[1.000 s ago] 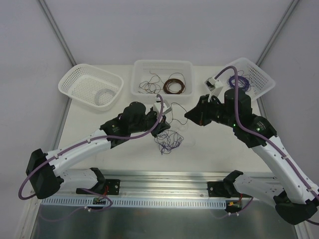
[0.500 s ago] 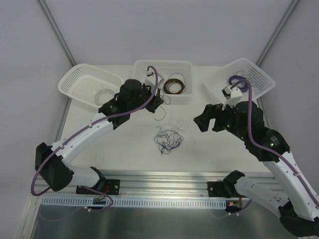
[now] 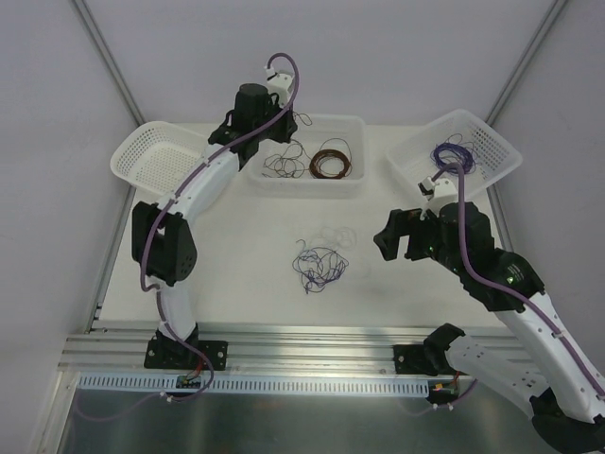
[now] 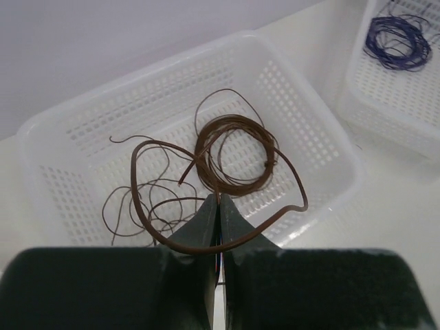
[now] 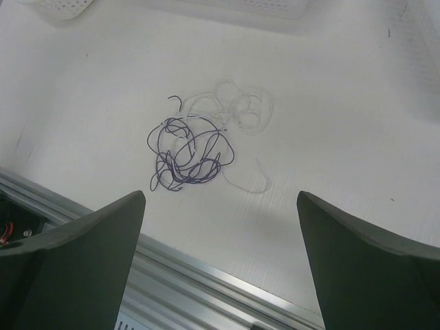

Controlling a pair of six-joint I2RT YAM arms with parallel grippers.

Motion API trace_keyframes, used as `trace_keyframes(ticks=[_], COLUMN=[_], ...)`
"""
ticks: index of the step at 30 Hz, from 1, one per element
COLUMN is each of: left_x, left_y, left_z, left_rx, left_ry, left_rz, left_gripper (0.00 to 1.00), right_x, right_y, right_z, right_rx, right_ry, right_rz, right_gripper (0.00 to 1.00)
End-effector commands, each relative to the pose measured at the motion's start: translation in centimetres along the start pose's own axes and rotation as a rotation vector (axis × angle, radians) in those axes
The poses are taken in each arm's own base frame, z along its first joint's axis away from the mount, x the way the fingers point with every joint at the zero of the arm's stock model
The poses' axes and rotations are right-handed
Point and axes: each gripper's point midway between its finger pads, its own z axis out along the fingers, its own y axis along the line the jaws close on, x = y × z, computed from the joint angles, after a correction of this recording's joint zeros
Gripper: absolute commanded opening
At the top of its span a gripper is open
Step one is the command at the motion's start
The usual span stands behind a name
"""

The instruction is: Untangle the cables

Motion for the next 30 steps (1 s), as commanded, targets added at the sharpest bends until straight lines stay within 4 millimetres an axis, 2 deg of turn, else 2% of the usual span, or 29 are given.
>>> trace_keyframes(ticks=[1, 2, 4, 5, 6, 9, 10, 12, 13, 14, 15, 16, 17, 18, 19, 20, 21, 22, 23, 24, 25, 26, 27, 28, 29, 30], left_x=[-0.5, 1.1, 1.2, 2.4, 2.6, 3.3, 3.3, 2.4, 3.0, 1.7, 2.7, 2.7, 1.3, 3.0, 3.3, 2.3, 4.5, 3.9, 4.7, 7.1, 8.0, 7.9, 10.4, 10.4, 11.5, 13.8], left_y=[2.6, 3.7, 4.5, 4.9, 5.3, 5.0, 4.7, 4.2, 4.0, 3.4, 3.1, 2.7, 2.0, 1.6, 0.8, -0.1, -0.6, -2.1, -2.7, -3.2, -3.9, -5.6, -6.2, -7.1, -8.8, -9.4], left_z=[2.7, 4.1, 5.2, 6.1, 6.3, 6.5, 6.3, 5.1, 4.7, 3.3, 2.7, 2.0, 0.2, -0.5, -1.3, -3.1, -3.9, -5.6, -6.4, -7.0, -7.8, -9.2, -9.8, -10.9, -11.5, -12.1], left_rx=[-0.010, -0.019, -0.020, -0.018, -0.011, 0.015, 0.029, 0.035, 0.036, 0.040, 0.039, 0.042, 0.048, 0.044, 0.050, 0.053, 0.048, 0.065, 0.060, 0.050, 0.054, 0.077, 0.062, 0.072, 0.097, 0.094], left_ry=[-0.009, 0.022, 0.022, 0.044, 0.047, 0.061, 0.064, 0.050, 0.064, 0.041, 0.064, 0.068, 0.042, 0.078, 0.086, 0.065, 0.109, 0.092, 0.107, 0.153, 0.173, 0.170, 0.219, 0.212, 0.240, 0.287], left_rz=[-0.035, -0.050, -0.067, -0.079, -0.091, -0.108, -0.115, -0.131, -0.143, -0.164, -0.186, -0.204, -0.233, -0.259, -0.272, -0.293, -0.317, -0.317, -0.348, -0.366, -0.372, -0.380, -0.388, -0.388, -0.391, -0.400], left_gripper=[0.00, 0.00, 0.02, 0.07, 0.19, 0.40, 0.44, 0.53, 0.61, 0.65, 0.69, 0.78, 0.80, 0.84, 0.89, 0.91, 0.92, 0.93, 0.94, 0.95, 0.94, 0.95, 0.94, 0.94, 0.94, 0.93], right_x=[0.4, 0.6, 1.0, 1.1, 1.2, 1.3, 1.4, 1.6, 1.6, 1.8, 2.0, 2.1, 2.2, 2.7, 2.7, 3.0, 3.4, 3.7, 3.8, 4.1, 4.7, 4.7, 5.0, 5.6, 5.8, 6.3], right_y=[-0.7, -0.8, -1.0, -1.1, -1.4, -1.7, -1.8, -1.8, -1.7, -1.7, -1.8, -1.8, -1.8, -1.8, -1.8, -1.8, -1.9, -1.9, -1.7, -1.7, -1.7, -1.6, -1.5, -1.5, -1.3, -1.1], right_z=[0.0, 0.1, 0.1, 0.1, 0.1, 0.3, 0.4, 0.8, 0.9, 1.2, 1.3, 1.5, 1.7, 2.1, 2.2, 2.4, 2.8, 3.0, 3.2, 3.4, 3.9, 4.2, 4.4, 4.9, 5.4, 5.8], right_rx=[0.025, 0.030, 0.041, 0.045, 0.058, 0.074, 0.077, 0.080, 0.077, 0.080, 0.083, 0.085, 0.085, 0.088, 0.088, 0.090, 0.095, 0.096, 0.090, 0.087, 0.090, 0.089, 0.088, 0.088, 0.081, 0.072], right_ry=[0.005, 0.011, 0.022, 0.027, 0.026, 0.025, 0.026, 0.033, 0.035, 0.040, 0.044, 0.046, 0.046, 0.062, 0.066, 0.075, 0.092, 0.101, 0.103, 0.111, 0.130, 0.131, 0.136, 0.159, 0.160, 0.176], right_rz=[-0.015, -0.016, -0.019, -0.020, -0.020, -0.018, -0.019, -0.016, -0.014, -0.009, -0.004, -0.001, 0.002, 0.006, 0.009, 0.015, 0.020, 0.025, 0.031, 0.036, 0.046, 0.052, 0.063, 0.076, 0.083, 0.091], right_gripper=[0.97, 0.97, 0.97, 0.97, 0.97, 0.97, 0.97, 0.97, 0.97, 0.97, 0.97, 0.97, 0.97, 0.97, 0.97, 0.97, 0.97, 0.97, 0.97, 0.97, 0.98, 0.98, 0.98, 0.98, 0.99, 0.99])
